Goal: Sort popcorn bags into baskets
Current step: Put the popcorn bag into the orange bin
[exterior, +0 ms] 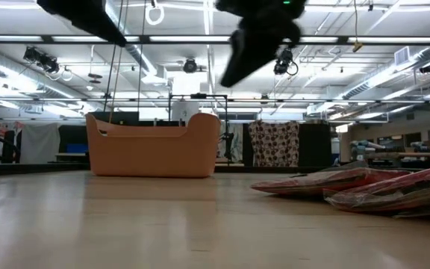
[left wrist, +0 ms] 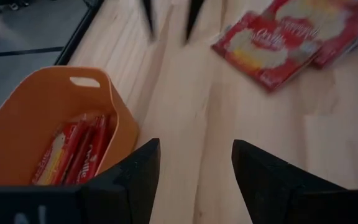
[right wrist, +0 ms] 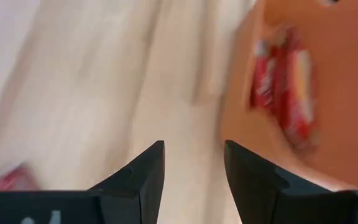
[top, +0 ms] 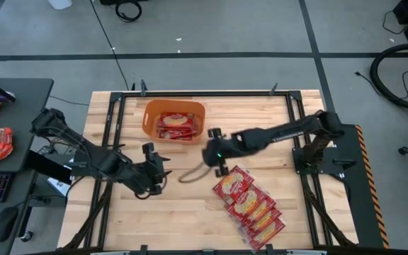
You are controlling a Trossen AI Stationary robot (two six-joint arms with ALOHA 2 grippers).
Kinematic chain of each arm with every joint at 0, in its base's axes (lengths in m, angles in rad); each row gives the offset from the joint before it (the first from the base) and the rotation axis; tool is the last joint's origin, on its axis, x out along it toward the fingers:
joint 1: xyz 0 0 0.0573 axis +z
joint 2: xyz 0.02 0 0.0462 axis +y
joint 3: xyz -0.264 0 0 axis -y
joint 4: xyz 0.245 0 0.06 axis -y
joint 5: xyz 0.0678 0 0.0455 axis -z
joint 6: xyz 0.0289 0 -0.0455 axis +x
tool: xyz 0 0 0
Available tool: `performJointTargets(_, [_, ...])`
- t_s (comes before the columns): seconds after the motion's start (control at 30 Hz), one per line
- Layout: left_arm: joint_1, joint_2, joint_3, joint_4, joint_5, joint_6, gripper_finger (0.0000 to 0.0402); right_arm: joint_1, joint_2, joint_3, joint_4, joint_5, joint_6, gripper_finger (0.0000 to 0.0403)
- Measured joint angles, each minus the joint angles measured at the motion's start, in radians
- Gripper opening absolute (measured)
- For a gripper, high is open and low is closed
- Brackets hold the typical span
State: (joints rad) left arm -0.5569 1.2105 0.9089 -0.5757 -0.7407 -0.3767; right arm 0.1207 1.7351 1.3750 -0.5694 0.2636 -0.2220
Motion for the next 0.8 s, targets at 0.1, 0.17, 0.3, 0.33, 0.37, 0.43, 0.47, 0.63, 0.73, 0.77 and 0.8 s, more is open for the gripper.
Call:
performJointTargets(0.1, [0.011,0.047,0.0,0.003,-0.006,0.003,0.0203,0.058,-0.061,-0.101,0.006,-0.003,0.042,0.0169])
performJointTargets(0.17, [0.018,0.075,0.0,0.003,-0.007,0.003,0.0203,0.1,-0.097,-0.159,0.002,-0.013,0.072,0.0169])
performJointTargets(0.3, [0.037,0.126,0.0,0.032,-0.006,0.034,0.0203,0.179,-0.159,-0.255,0.007,-0.034,0.128,0.0169])
performJointTargets(0.33, [0.041,0.137,0.0,0.05,-0.006,0.05,0.0203,0.198,-0.167,-0.275,0.004,-0.034,0.138,0.0169])
performJointTargets(0.37, [0.045,0.15,0.0,0.071,-0.005,0.071,0.0203,0.216,-0.174,-0.291,0.001,-0.039,0.146,0.0169])
performJointTargets(0.43, [0.052,0.173,0.0,0.107,0.014,0.111,0.0203,0.251,-0.186,-0.319,0.001,-0.046,0.171,0.0169])
performJointTargets(0.47, [0.057,0.183,0.0,0.129,0.029,0.134,0.0203,0.266,-0.188,-0.331,0.001,-0.049,0.19,0.0169])
performJointTargets(0.63, [0.078,0.213,0.0,0.216,0.105,0.211,0.0203,0.31,-0.187,-0.344,-0.064,-0.051,0.337,0.0169])
performJointTargets(0.73, [0.095,0.213,0.0,0.237,0.125,0.232,0.0203,0.318,-0.187,-0.344,-0.098,-0.058,0.415,0.0169])
performJointTargets(0.77, [0.101,0.213,0.0,0.234,0.127,0.232,0.0203,0.319,-0.187,-0.344,-0.104,-0.073,0.428,0.0169])
performJointTargets(0.8, [0.105,0.213,0.0,0.232,0.128,0.232,0.0203,0.323,-0.187,-0.344,-0.112,-0.083,0.435,0.0169])
